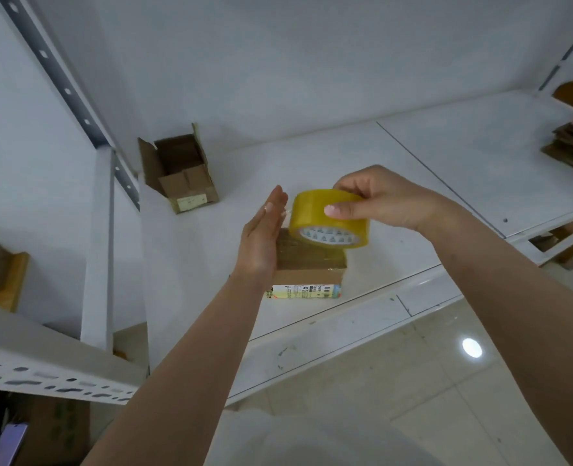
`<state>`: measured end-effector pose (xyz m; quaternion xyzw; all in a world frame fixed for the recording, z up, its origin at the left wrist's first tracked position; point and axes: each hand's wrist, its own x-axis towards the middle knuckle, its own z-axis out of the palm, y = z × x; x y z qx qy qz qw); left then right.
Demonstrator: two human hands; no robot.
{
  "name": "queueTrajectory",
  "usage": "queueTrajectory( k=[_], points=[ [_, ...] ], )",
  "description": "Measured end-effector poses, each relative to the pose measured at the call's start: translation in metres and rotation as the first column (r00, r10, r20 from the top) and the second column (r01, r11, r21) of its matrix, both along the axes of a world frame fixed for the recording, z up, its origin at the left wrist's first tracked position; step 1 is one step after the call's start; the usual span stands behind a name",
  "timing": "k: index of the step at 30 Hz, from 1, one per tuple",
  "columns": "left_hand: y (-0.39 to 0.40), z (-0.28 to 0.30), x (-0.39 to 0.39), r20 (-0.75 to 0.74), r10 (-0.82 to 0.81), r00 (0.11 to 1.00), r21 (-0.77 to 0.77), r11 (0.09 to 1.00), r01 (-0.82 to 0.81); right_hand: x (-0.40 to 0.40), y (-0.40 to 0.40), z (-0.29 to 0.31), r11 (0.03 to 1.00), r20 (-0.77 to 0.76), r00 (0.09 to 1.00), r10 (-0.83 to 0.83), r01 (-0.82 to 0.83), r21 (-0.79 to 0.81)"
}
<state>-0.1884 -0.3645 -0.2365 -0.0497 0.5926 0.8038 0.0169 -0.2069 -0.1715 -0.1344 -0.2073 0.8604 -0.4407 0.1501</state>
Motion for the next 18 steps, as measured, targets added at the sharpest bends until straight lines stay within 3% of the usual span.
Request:
queueTrajectory(
  k=[5, 10, 14, 16, 18],
  points=[
    [0.002, 0.005, 0.009, -0.020, 0.072, 0.997, 0.039, 0.997, -0.071, -0.002, 0.002, -0.009, 0.991, 0.095, 0.987, -0.128, 0.132, -0.037],
    [0.000, 0.008, 0.016, 0.016, 0.164, 0.986, 0.108, 0.980, -0.165, -0.010, -0.012, -0.006, 0.978, 0.015, 0.991, -0.129, 0.125, 0.164],
    [-0.002, 0.011, 0.017, 0.064, 0.204, 0.977, 0.104, 0.972, -0.210, -0.010, -0.006, -0.002, 0.980, 0.083, 0.989, -0.126, 0.111, 0.166],
    [-0.010, 0.009, 0.017, 0.036, 0.231, 0.972, 0.014, 0.973, -0.232, -0.009, 0.000, -0.005, 0.983, 0.101, 0.984, -0.144, 0.130, 0.128],
    [-0.020, 0.003, 0.019, -0.044, 0.232, 0.972, -0.200, 0.951, -0.236, -0.009, -0.002, -0.009, 0.988, 0.083, 0.988, -0.131, 0.123, 0.096]
  ],
)
